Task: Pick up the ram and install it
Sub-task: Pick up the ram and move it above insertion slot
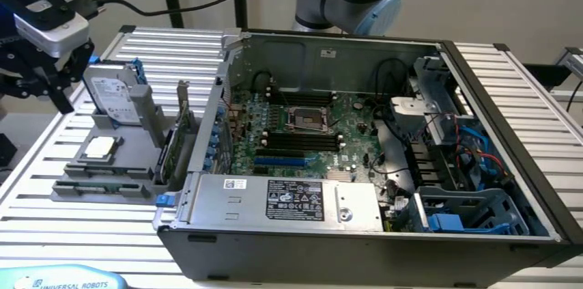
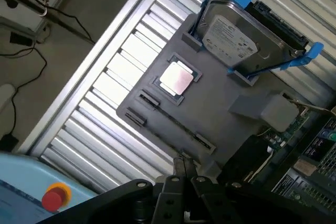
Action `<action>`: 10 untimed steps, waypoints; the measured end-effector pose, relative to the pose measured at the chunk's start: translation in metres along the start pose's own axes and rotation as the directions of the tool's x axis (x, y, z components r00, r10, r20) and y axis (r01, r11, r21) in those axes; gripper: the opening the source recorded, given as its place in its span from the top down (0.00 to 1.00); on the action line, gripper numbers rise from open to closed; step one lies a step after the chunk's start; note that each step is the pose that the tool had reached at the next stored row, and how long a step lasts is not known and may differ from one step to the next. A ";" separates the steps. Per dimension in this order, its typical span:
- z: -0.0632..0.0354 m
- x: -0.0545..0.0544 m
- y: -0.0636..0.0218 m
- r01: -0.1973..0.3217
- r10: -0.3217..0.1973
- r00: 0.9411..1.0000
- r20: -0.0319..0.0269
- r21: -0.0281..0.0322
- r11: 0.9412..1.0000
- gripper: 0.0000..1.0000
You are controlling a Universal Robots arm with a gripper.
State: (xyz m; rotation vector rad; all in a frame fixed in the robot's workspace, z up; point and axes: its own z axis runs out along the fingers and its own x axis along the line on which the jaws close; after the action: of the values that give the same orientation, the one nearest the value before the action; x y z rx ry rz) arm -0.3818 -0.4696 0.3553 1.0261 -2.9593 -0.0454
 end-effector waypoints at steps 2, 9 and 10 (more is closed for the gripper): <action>0.0009 0.000 0.0000 0.036 -0.036 0.999 -0.001 0.000 0.999 0.89; 0.0044 0.000 -0.0002 0.163 -0.163 0.987 -0.005 -0.001 0.987 0.89; 0.0049 0.000 -0.0002 0.180 -0.180 0.984 -0.006 -0.001 0.984 0.89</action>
State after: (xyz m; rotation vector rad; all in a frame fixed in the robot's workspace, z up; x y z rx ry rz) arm -0.3818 -0.4697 0.3504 1.2889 -2.8518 -0.0439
